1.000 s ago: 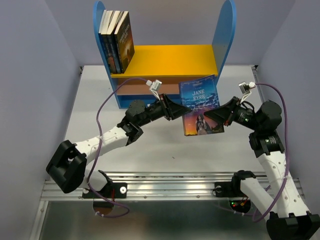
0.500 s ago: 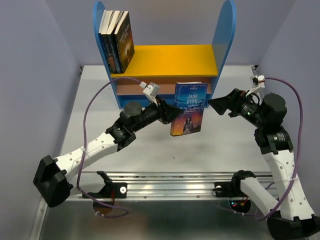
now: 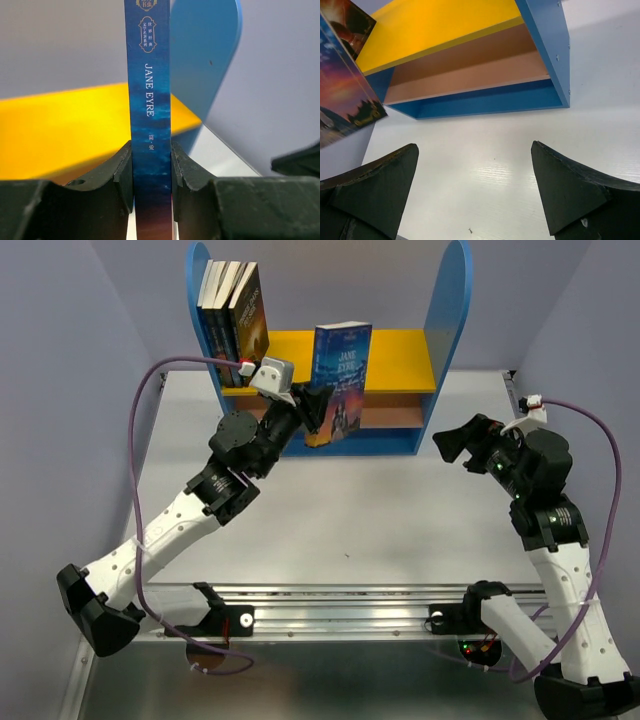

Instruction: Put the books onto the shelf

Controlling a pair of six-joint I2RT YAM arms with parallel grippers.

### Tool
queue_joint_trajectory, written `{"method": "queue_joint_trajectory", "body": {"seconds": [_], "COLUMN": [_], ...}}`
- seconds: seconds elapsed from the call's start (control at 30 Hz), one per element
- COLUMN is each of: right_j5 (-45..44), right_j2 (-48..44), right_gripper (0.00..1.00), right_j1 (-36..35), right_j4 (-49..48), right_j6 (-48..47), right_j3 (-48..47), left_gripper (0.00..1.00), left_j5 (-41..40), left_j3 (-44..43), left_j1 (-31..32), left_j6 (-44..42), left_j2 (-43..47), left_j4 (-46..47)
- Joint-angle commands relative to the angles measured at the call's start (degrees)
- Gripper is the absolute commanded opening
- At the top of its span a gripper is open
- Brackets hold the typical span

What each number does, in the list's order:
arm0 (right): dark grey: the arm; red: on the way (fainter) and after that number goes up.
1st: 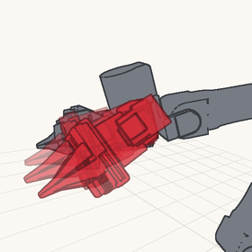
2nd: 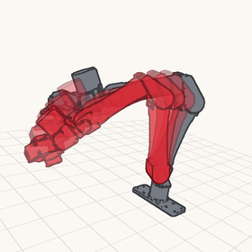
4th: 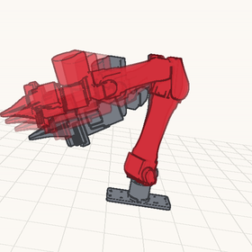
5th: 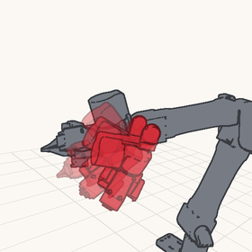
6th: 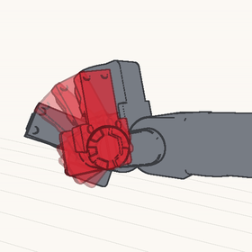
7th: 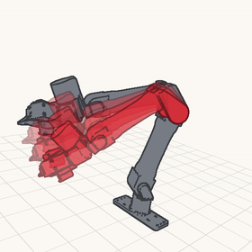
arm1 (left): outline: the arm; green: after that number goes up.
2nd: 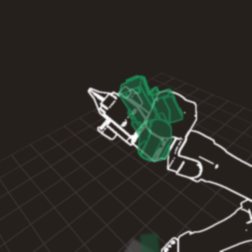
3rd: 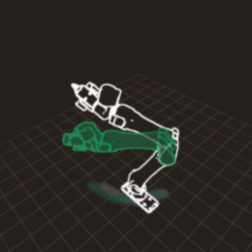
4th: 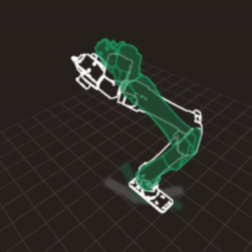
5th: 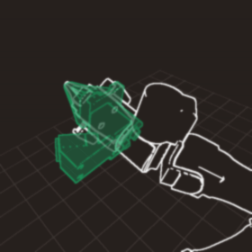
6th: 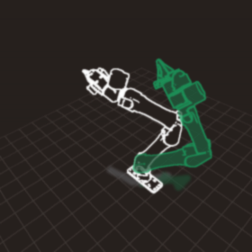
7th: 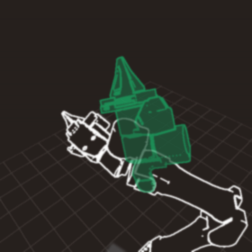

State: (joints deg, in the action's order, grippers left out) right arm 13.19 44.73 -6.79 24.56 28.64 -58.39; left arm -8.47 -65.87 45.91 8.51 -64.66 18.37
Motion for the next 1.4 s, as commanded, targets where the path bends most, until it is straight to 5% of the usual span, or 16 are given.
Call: {"method": "queue_joint_trajectory", "body": {"seconds": [0.0, 0.23, 0.73, 1.03, 1.37], "right_j5": [-3.4, -2.6, 2.5, 4.2, 5.4], "right_j2": [-0.8, 1.4, 8.7, 11.6, 10.6], "right_gripper": [1.0, 1.0, 1.0, 1.0, 1.0], "right_j1": [-0.2, -0.2, -0.2, -0.2, -0.2], "right_j4": [-0.5, -0.6, -0.8, -0.7, -0.7], "right_j6": [-2.3, -2.9, -5.4, -6.2, -5.7], "right_j3": [-1.8, -2.2, -4.6, -5.0, -4.4], "left_gripper": [0.0, 0.0, 0.0, 0.0, 0.0], "left_j5": [-9.2, -16.5, -8.8, -7.0, -11.8], "left_j3": [-8.2, -9.5, -18.6, -2.8, 11.3], "left_j1": [0.3, -0.3, -16.1, -18.0, -18.1], "left_j6": [-10.4, -29.5, -28.0, -26.4, -23.5], "left_j2": [-0.4, -8.6, -26.3, -26.4, -24.9], "left_j4": [17.1, 40.9, 63.2, 81.1, 90.7]}}
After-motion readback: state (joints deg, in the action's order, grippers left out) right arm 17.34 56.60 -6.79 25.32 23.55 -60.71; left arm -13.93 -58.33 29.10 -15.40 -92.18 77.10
